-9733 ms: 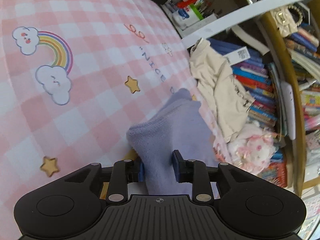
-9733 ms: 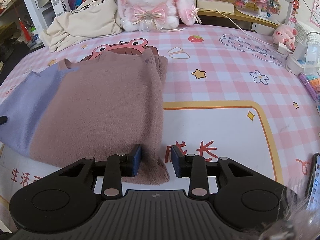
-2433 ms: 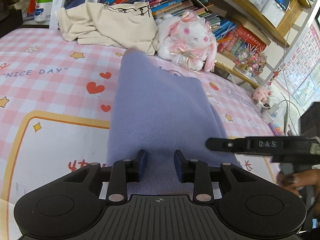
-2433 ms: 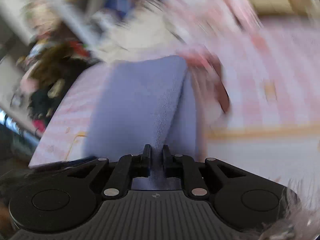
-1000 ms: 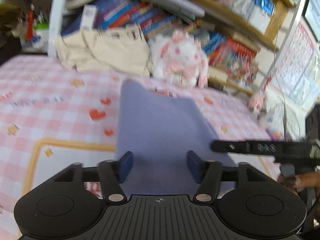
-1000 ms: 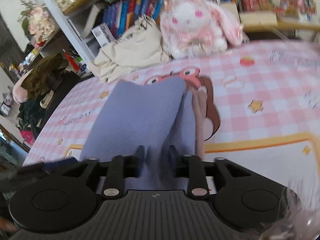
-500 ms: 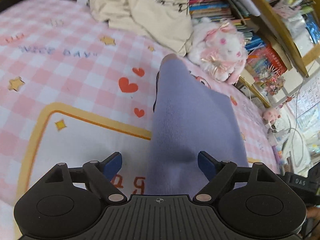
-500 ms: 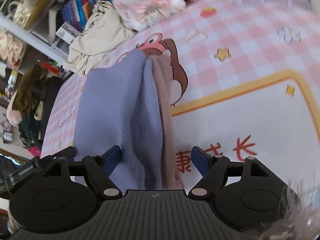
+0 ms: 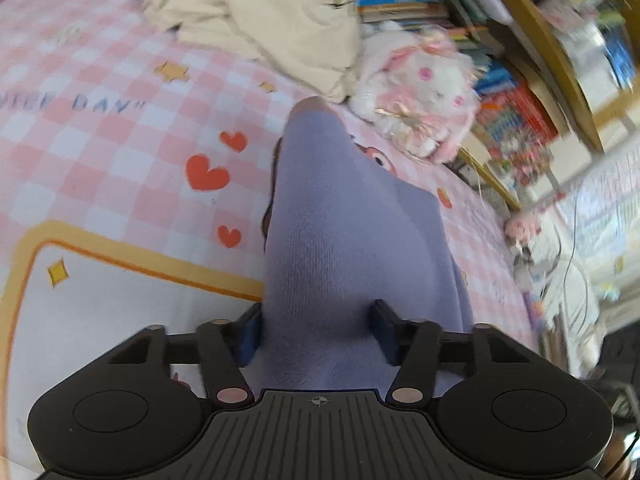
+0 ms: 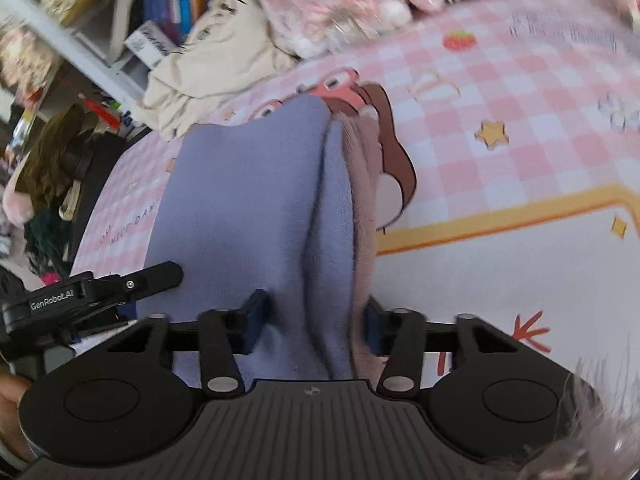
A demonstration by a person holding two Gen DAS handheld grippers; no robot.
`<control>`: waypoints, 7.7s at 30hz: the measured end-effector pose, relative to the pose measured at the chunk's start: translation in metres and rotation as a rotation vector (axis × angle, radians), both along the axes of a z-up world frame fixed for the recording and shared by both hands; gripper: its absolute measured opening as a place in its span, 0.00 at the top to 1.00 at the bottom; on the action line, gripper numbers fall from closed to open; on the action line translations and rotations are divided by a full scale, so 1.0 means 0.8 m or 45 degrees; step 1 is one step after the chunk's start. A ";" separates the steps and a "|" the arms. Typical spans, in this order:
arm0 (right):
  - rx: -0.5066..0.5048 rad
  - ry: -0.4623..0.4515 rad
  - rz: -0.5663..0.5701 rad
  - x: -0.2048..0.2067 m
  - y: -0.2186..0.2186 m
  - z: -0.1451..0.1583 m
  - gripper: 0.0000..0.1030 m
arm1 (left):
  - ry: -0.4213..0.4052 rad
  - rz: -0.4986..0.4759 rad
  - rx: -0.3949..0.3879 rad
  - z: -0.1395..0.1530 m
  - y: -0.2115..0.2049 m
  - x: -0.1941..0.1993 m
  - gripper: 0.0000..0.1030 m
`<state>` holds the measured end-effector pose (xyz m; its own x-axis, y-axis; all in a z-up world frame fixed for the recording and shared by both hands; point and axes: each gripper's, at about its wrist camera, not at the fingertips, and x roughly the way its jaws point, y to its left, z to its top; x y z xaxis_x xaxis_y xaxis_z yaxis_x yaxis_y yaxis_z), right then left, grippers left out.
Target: Fold clothes
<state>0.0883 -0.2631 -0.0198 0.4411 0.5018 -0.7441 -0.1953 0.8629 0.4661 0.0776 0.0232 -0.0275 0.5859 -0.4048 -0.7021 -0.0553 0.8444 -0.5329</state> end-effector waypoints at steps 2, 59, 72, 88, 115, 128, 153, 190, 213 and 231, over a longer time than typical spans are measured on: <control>-0.061 -0.046 0.048 -0.009 0.004 0.009 0.69 | -0.022 -0.051 0.052 0.009 -0.010 -0.009 0.57; -0.093 -0.390 0.230 -0.066 -0.020 0.053 0.73 | -0.159 -0.017 -0.006 0.045 -0.037 -0.062 0.58; -0.067 -0.507 0.275 -0.038 -0.031 0.081 0.73 | -0.247 0.027 0.027 0.076 -0.046 -0.042 0.58; -0.143 -0.560 0.233 0.001 0.048 0.080 0.73 | -0.258 -0.013 0.029 0.072 0.021 0.012 0.58; -0.243 -0.514 0.144 0.099 0.147 0.048 0.73 | -0.197 -0.033 -0.054 0.023 0.110 0.123 0.58; -0.177 -0.323 0.023 0.150 0.140 0.015 0.70 | -0.099 -0.012 -0.033 -0.005 0.109 0.156 0.55; -0.404 -0.423 -0.183 0.070 0.113 0.027 0.11 | -0.318 0.096 0.502 0.036 0.060 0.059 0.18; -0.608 -0.468 -0.165 -0.075 0.105 0.015 0.00 | -0.287 0.111 0.703 0.028 -0.017 -0.068 0.04; -0.605 -0.413 -0.208 -0.073 0.101 0.013 0.00 | -0.248 0.117 0.647 0.025 -0.006 -0.067 0.00; -0.573 -0.404 -0.235 -0.073 0.098 0.016 0.00 | -0.237 0.135 0.664 0.024 -0.006 -0.066 0.00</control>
<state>0.0300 -0.1850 -0.0067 0.7277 0.0600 -0.6832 -0.0928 0.9956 -0.0115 0.0246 0.0187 -0.0084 0.7375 0.0360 -0.6743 -0.0991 0.9935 -0.0553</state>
